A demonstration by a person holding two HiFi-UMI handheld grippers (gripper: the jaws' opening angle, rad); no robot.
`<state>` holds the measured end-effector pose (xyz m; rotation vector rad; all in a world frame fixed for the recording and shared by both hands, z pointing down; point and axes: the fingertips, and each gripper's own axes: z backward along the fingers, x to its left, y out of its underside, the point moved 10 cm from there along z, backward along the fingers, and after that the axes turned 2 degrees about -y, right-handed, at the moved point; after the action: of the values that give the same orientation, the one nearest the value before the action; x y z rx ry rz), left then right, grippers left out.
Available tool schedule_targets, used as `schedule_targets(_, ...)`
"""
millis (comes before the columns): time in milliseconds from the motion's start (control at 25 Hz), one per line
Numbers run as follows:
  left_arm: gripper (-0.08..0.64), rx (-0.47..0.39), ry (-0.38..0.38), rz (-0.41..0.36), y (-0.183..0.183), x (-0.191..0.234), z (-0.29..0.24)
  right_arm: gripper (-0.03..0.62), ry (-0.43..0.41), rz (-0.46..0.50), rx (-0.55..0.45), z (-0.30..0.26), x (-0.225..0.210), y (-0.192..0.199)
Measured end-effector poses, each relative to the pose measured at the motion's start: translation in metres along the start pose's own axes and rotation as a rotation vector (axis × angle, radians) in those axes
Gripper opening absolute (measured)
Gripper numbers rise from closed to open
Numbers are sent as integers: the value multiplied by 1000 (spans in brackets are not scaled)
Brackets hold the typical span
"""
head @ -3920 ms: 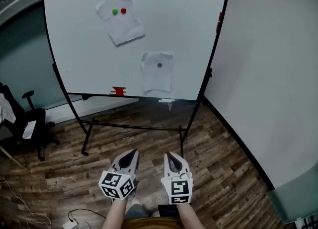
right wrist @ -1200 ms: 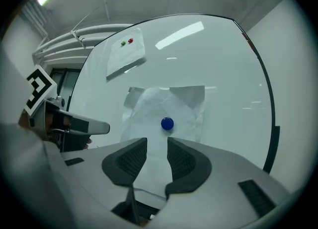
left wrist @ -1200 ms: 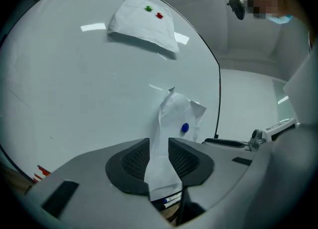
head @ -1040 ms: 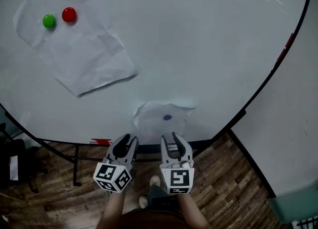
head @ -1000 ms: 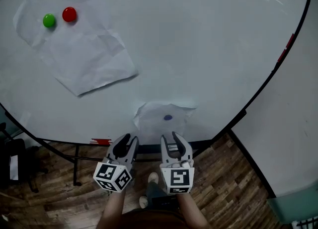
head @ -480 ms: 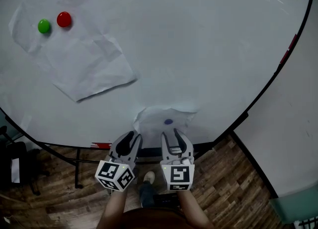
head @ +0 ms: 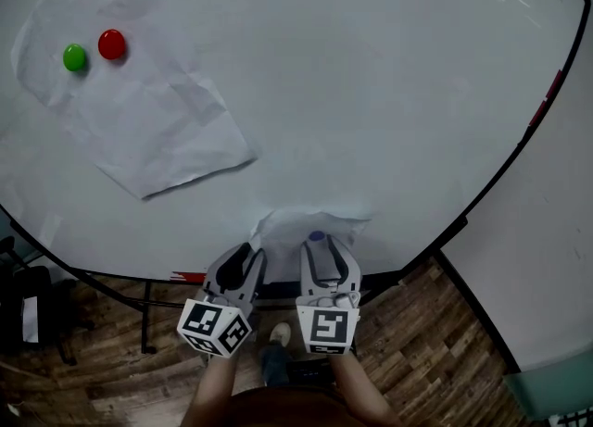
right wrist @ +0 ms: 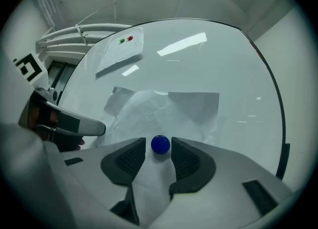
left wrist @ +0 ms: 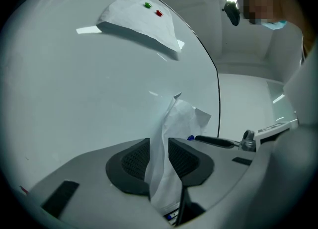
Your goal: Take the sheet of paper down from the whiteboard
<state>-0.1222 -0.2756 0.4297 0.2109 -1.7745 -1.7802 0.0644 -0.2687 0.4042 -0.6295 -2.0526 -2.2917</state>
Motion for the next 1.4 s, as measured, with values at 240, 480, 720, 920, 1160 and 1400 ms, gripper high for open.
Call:
schedule_targets(240,124,-14,-12,-10,-3,3,-2,150,40,72,4,-7,3,0)
schedule_targets(480,117,-21,6,-8,-4,2,-8,126,66,104,-4,-10,6,5)
schedule_targets(720,93,-3,15,-16,-2,0,-13,123,73,116,22,-10,7,4)
schedule_targets(920,28,-18,1,-69,-6,-1,-11,123,75,143,27,-10,7,3)
schedule_targets(1160,26,-20,15,-41,-6,1,-12,137,70,145,22,-10,5,3)
schedule_targets(1400,25,-18,19,-22,-5,2,-12,137,62,146,18,-10,4,3)
